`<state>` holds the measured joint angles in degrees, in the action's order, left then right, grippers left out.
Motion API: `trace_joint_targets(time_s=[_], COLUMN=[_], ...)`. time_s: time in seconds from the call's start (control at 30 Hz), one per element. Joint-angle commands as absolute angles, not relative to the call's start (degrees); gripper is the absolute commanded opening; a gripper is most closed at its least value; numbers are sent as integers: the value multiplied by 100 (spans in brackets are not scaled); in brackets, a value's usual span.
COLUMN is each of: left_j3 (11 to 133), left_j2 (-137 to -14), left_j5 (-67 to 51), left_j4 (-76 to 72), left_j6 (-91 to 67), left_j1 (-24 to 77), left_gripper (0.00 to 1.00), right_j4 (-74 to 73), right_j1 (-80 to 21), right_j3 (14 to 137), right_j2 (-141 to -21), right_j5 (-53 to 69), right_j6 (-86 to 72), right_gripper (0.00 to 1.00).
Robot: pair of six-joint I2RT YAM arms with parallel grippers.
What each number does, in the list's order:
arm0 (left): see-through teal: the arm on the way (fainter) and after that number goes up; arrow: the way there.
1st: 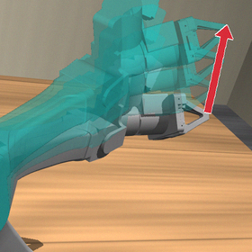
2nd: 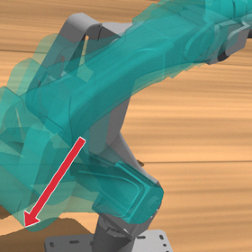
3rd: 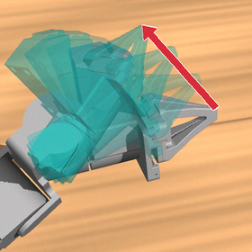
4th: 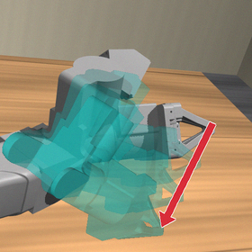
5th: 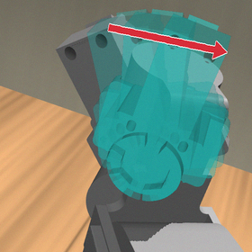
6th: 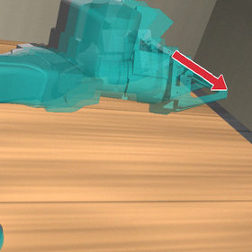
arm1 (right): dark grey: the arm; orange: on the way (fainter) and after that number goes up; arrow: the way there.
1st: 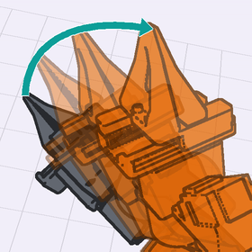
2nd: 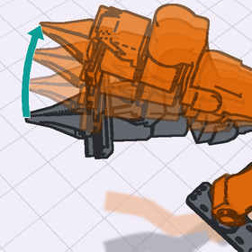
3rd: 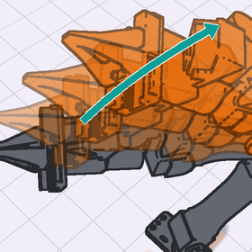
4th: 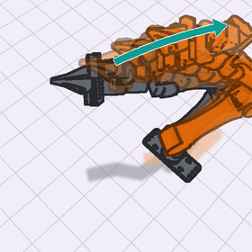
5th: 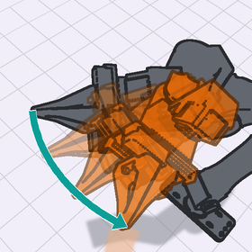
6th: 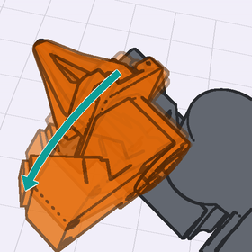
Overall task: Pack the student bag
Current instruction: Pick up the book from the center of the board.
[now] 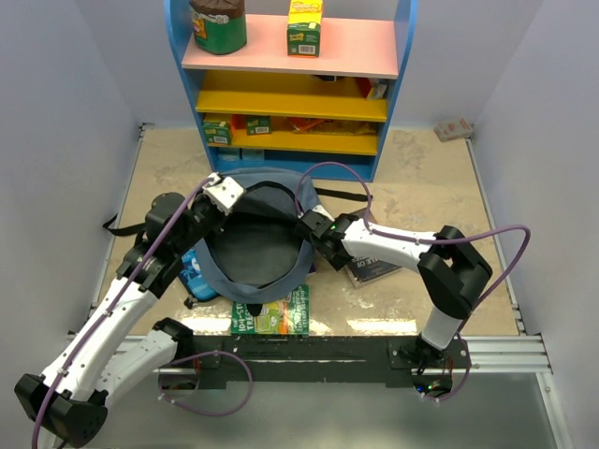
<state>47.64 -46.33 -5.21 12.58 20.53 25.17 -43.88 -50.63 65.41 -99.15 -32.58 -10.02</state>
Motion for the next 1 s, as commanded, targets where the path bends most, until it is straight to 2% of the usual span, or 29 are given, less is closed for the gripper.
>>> trace_joint_targets(time_s=[0.0,0.73,0.97], left_j3=[5098,5027,5063], left_j2=[-4605,-4597,-4605], left_j5=[-422,-475,-483], left_j4=[949,940,976], left_j6=[2065,2048,2048], left_j1=[2487,2487,2487], left_gripper=[3,3,3], right_j4=[-4527,-4482,-4614], right_j1=[-5010,-4948,-4939], right_j3=[6706,6662,6688], right_j2=[-9888,-9501,-9536], right_j5=[-3858,-3981,-4402], right_j6=[-1204,-1309,-1546], right_gripper=[53,50,50])
